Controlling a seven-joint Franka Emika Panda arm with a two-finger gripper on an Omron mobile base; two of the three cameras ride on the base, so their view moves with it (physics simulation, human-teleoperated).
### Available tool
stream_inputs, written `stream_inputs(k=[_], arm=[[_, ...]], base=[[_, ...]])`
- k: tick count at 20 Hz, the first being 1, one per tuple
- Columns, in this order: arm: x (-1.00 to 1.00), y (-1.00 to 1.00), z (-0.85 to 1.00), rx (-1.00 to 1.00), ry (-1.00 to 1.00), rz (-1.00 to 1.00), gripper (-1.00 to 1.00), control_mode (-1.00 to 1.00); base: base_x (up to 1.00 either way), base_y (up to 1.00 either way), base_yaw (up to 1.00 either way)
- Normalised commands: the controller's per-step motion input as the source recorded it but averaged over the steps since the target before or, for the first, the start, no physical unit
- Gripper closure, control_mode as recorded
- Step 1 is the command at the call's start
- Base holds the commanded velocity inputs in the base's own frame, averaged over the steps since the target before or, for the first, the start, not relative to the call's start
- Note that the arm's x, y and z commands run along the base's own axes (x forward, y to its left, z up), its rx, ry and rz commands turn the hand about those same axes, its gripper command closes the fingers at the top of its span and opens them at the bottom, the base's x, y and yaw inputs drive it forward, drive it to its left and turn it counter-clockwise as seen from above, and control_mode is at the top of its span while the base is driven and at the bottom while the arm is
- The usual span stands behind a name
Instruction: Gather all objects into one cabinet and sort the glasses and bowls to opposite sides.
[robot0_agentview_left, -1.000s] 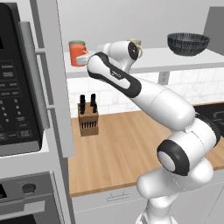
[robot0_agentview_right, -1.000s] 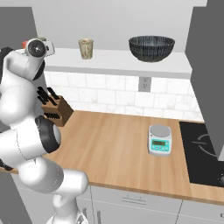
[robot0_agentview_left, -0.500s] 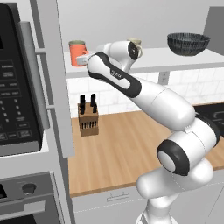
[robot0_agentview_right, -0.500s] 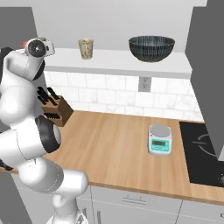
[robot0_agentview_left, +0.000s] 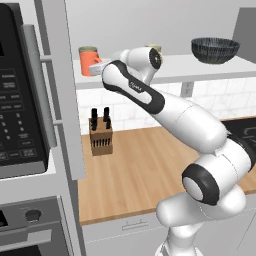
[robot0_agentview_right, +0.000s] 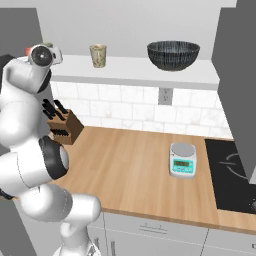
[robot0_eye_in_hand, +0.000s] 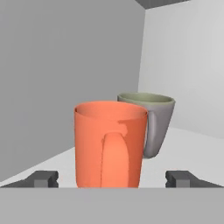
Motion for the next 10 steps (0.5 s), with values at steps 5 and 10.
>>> stream_inputs(k=[5, 10], arm=[[-0.78, -0.93, 0.0, 0.0, -0.01, 0.0, -1.0, -1.0], [-0.11, -0.89, 0.04, 0.0, 0.0, -0.06, -1.0, -1.0]], base=[[0.0, 0.0, 0.0], [0.0, 0.0, 0.0]])
